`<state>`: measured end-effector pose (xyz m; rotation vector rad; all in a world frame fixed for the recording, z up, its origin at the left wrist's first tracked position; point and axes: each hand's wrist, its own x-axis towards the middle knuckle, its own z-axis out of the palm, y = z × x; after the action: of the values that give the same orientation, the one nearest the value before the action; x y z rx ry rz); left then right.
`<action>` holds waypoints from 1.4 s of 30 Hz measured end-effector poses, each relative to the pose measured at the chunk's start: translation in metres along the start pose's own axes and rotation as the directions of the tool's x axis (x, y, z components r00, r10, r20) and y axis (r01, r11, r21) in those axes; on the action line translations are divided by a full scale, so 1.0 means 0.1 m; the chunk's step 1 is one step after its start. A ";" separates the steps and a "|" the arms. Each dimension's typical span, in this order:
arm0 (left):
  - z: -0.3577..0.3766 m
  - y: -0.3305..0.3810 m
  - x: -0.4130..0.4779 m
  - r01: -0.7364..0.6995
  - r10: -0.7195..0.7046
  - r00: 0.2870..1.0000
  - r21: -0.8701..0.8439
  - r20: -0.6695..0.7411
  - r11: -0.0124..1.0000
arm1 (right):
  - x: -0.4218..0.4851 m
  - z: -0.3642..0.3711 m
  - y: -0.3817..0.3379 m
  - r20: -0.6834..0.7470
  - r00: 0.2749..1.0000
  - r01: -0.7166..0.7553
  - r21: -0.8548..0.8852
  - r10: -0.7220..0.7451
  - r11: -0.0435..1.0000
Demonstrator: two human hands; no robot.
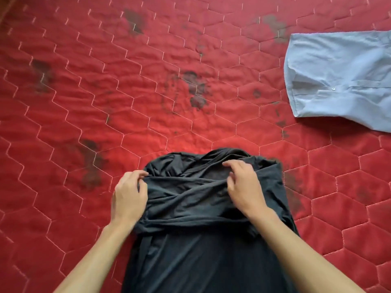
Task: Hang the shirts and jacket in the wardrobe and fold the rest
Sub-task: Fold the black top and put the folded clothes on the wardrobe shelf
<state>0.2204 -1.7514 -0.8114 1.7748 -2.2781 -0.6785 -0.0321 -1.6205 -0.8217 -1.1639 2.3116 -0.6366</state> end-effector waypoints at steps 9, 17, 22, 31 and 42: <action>0.66 0.20 0.58 -0.347 0.310 0.919 0.128 0.243 0.929 | 0.77 0.01 0.47 0.122 0.989 -0.041 -0.299 0.081 0.953; 0.39 0.26 1.10 0.143 -0.092 0.977 -0.271 0.193 0.952 | 0.90 -0.29 0.54 0.123 0.978 -0.185 0.120 0.171 0.975; 0.36 0.42 1.36 0.105 -0.069 0.984 -0.221 0.165 0.970 | 1.09 -0.66 0.54 0.369 0.910 -0.333 0.369 0.192 0.868; 0.37 0.33 1.43 -0.072 0.087 0.963 -0.069 0.253 0.995 | 1.07 -0.91 0.71 0.635 0.757 -0.440 0.320 0.154 0.839; 0.52 0.21 1.09 -0.369 0.370 0.913 -0.036 0.171 0.929 | 0.96 -1.12 0.84 0.559 0.811 -0.342 0.218 0.170 0.914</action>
<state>0.1513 -1.8385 -0.8626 1.2646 -2.6242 -0.7844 -0.2001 -1.6332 -0.8032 -0.7348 1.7693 -0.4739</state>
